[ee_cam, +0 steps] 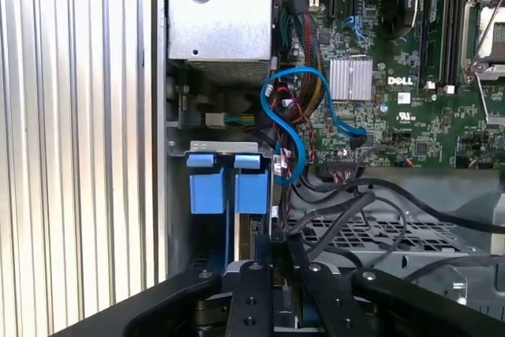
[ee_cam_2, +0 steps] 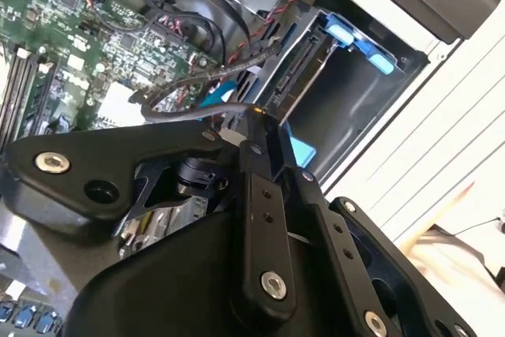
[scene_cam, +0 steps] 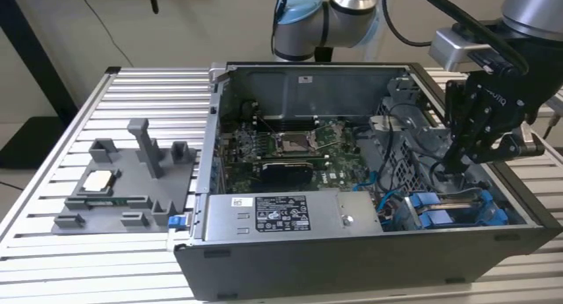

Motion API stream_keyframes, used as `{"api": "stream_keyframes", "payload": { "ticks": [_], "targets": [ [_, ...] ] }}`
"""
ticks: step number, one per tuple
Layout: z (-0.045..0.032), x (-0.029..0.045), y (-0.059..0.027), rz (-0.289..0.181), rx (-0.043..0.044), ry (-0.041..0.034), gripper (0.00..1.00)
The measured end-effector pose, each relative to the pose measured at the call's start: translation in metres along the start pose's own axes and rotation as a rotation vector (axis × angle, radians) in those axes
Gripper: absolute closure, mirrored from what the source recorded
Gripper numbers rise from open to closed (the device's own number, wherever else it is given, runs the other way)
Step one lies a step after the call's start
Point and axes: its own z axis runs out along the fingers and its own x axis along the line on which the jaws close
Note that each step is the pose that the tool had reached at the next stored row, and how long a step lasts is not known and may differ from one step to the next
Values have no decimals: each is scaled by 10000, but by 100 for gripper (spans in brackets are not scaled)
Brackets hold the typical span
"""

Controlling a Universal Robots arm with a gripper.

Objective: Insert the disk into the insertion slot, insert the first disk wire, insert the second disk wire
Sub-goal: 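Insert the first disk wire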

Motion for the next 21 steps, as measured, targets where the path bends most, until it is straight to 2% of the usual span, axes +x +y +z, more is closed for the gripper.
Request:
{"api": "stream_keyframes", "payload": {
  "ticks": [10, 12, 21],
  "targets": [
    [43, 50, -7, 8, -2, 226, 81],
    [61, 66, -35, 10, -13, 229, 81],
    [170, 130, -206, 4, -175, 215, 81]
  ]
}}
